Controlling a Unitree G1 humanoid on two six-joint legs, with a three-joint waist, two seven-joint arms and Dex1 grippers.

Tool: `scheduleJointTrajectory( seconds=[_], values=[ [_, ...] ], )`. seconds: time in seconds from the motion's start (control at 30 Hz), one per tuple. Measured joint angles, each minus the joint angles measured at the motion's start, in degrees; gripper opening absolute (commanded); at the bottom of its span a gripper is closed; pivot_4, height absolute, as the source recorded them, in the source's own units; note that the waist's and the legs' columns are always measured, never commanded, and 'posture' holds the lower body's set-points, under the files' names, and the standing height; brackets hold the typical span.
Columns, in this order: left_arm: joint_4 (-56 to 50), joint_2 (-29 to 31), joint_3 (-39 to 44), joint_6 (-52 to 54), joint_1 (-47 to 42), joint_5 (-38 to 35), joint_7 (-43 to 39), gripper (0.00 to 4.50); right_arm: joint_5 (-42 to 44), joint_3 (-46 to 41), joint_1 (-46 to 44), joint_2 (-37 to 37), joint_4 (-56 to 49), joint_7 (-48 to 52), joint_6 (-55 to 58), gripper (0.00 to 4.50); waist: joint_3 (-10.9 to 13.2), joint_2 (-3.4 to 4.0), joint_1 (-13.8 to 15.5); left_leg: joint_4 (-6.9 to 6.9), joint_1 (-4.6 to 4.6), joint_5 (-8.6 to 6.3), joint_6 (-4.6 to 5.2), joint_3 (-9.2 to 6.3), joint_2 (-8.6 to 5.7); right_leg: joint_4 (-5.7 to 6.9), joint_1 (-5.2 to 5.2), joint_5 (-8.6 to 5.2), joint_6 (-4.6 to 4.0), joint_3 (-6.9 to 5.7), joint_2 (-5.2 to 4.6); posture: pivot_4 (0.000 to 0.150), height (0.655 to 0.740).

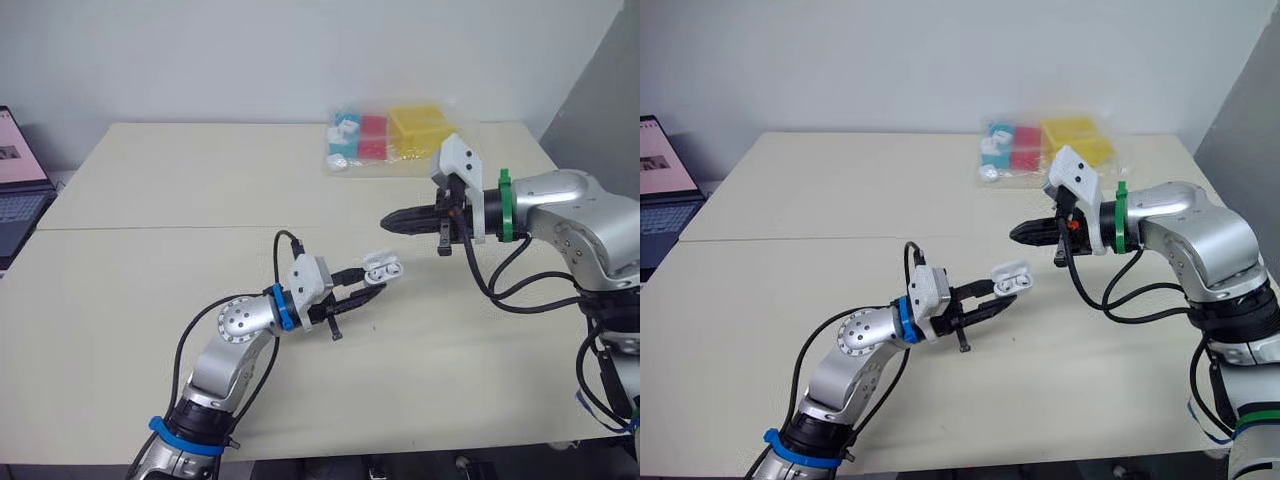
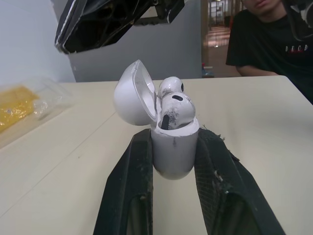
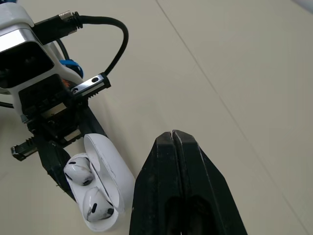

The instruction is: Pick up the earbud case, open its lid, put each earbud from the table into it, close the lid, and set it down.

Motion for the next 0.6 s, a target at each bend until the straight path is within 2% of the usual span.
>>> scheduleJointTrajectory(
  seconds=[0.6],
  values=[
    [0.79,0.00,-0.44,0.33,-0.13,1.00,0.10,0.79,2.98,0.26,3.54,-3.06,-5.68,5.96,6.57,0.00,0.00,0.00,0.01,0.01,0.03,0.00,0.00,-0.02,0.00,0.06,0.00,0.00,0.00,-0.03,0.01,0.150,0.7400]
  ],
)
